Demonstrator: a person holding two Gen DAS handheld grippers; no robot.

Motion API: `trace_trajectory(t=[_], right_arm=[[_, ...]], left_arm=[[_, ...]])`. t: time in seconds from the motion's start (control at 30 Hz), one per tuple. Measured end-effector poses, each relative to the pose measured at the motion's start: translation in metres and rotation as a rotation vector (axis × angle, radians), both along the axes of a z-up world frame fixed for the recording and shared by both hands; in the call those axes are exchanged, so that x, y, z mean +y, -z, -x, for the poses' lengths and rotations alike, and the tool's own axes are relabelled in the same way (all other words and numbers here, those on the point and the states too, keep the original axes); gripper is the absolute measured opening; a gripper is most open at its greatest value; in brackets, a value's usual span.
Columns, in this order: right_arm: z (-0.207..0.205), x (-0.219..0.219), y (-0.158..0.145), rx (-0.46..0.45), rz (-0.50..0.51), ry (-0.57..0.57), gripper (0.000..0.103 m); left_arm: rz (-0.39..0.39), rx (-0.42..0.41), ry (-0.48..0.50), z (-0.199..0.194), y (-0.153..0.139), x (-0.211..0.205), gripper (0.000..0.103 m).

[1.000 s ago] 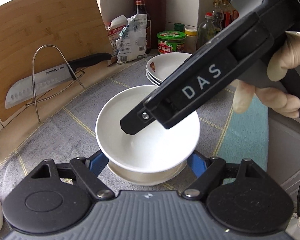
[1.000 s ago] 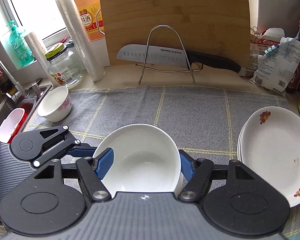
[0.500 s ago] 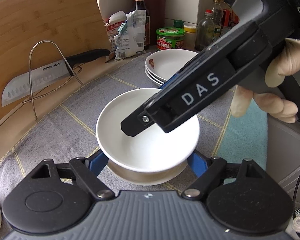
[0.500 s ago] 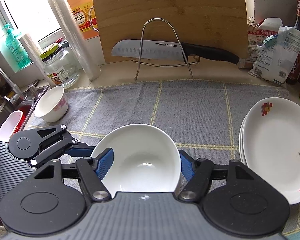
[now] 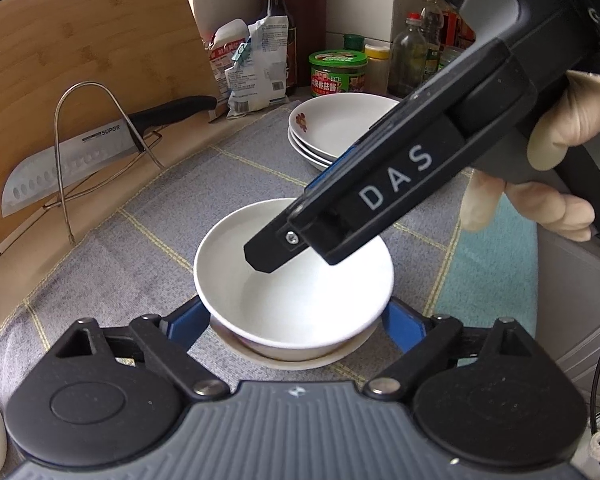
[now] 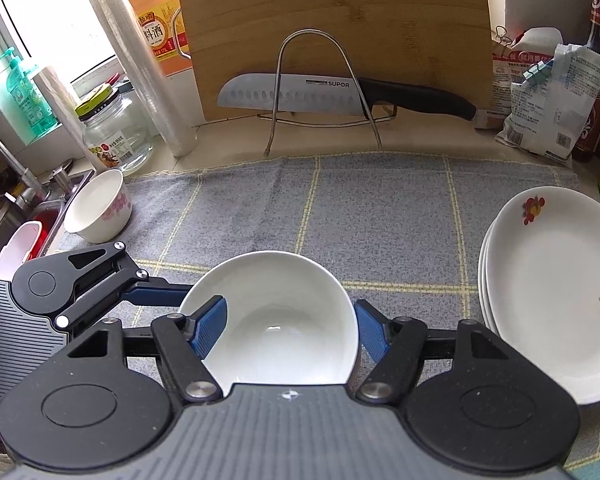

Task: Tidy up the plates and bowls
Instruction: 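Open the right gripper and withdraw it from the bowl stack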

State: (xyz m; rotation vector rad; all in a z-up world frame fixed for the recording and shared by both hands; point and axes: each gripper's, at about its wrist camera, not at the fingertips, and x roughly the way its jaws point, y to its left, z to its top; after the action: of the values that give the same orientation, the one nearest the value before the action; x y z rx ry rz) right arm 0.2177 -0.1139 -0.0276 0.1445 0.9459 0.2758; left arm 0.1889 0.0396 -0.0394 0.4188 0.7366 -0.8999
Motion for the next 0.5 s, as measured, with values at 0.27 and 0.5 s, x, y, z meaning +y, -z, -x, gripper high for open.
trace_trajectory(t=[0.27,0.5], right_arm=[[0.007,0.001,-0.004,-0.030,0.013,0.004,0.100],[0.016,-0.003,-0.009,-0.061,0.033,0.065,0.103]], left_arm=[[0.028,-0.018,-0.002,0.006,-0.007,0.011,0.094],[0.116,-0.026,0.035,0.013,-0.020,0.021,0.099]])
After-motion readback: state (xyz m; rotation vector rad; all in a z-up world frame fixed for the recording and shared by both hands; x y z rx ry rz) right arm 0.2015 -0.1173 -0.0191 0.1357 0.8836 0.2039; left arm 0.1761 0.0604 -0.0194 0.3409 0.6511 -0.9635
